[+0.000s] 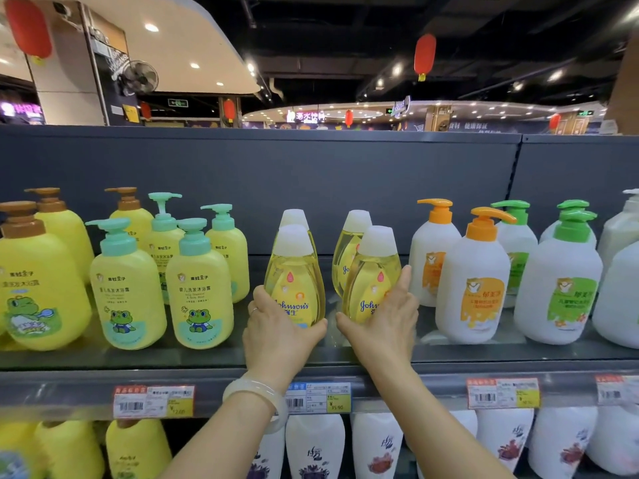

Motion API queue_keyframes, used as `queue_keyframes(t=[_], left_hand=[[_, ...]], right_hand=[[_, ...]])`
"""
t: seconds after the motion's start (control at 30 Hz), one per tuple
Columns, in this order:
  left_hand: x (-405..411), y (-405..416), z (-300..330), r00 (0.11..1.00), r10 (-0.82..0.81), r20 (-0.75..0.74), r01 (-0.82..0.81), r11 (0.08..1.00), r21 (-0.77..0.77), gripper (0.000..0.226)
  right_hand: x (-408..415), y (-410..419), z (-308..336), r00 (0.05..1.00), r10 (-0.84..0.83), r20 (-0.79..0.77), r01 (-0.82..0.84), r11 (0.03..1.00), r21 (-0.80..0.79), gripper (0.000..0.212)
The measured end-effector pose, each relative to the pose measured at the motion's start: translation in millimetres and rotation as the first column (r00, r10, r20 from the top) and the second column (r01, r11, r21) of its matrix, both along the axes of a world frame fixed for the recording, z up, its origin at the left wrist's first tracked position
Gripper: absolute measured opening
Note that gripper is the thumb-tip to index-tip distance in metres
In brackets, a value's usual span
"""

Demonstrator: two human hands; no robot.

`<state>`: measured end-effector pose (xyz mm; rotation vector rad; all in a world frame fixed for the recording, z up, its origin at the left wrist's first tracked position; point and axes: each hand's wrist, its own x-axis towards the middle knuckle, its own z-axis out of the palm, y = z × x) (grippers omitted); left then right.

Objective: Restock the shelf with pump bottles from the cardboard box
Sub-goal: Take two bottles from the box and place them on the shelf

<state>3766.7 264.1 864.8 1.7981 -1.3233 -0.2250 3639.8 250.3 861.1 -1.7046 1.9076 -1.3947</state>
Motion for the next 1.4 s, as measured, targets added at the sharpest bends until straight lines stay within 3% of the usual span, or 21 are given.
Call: queue_keyframes(t=[0.23,0.37,0.47,0.53,0.6,0.7,0.87,0.97,1.1,1.2,1.4], left_hand=[[2.4,-1.2,-3.2,0.999,0.022,0.035,-0.022,1.0,-0.016,0.108],[10.0,9.4,0.5,1.0,-0.011,-0.002,0.011,0.996,-0.087,0.129],[24.8,32.7,-5.3,0.996,-0.085,0.001,0.081,0.946,-0.315,0.104],[38.7,47.2,-13.4,1.0,-0.025,0.003,0.024,0.896,-0.442,0.079],[56.3,52.9,-19.1,0.991,0.07,-0.117,-0.118,0.87,-0.48,0.072],[82.2,46.5,-19.8,0.943,0.197,-0.268,-0.288,0.886,-0.364,0.087],[94.6,38.5,-18.5,0.961,0.192,-0.198,-0.233,0.95,-0.207,0.106],[95.6,31.1,-16.2,0.972,0.179,-0.155,-0.202,0.968,-0.149,0.11],[96.9,21.5,-20.6,0.976,0.22,-0.011,-0.22,0.971,-0.09,0.084],[98.0,16.5,-22.1,0.959,0.284,0.007,-0.282,0.955,-0.093,0.062],[99.2,12.0,-26.8,0.956,0.288,0.048,-0.282,0.954,-0.102,0.054]], right_hand=[[-1.8,1.6,-4.1,0.999,0.044,0.016,-0.043,0.998,-0.055,0.127],[-12.7,11.3,-6.8,0.989,0.102,0.112,-0.07,0.962,-0.263,0.11],[-22.8,21.9,-6.9,0.995,0.086,0.057,-0.048,0.874,-0.483,0.076],[-16.7,27.6,-6.2,0.987,0.158,-0.027,-0.147,0.823,-0.548,0.057],[2.9,32.4,-6.9,0.96,0.253,-0.119,-0.278,0.806,-0.522,0.052],[40.9,41.6,-8.6,0.915,0.361,-0.182,-0.404,0.795,-0.453,0.059],[98.9,52.3,-8.3,0.842,0.505,-0.189,-0.539,0.765,-0.353,0.063],[124.0,49.0,4.1,0.806,0.586,-0.084,-0.59,0.784,-0.193,0.07],[141.3,33.8,15.5,0.79,0.601,0.123,-0.601,0.798,-0.041,0.065],[152.4,29.7,9.5,0.764,0.588,0.266,-0.623,0.779,0.067,0.058],[155.7,30.1,-1.9,0.783,0.548,0.295,-0.58,0.814,0.03,0.027]])
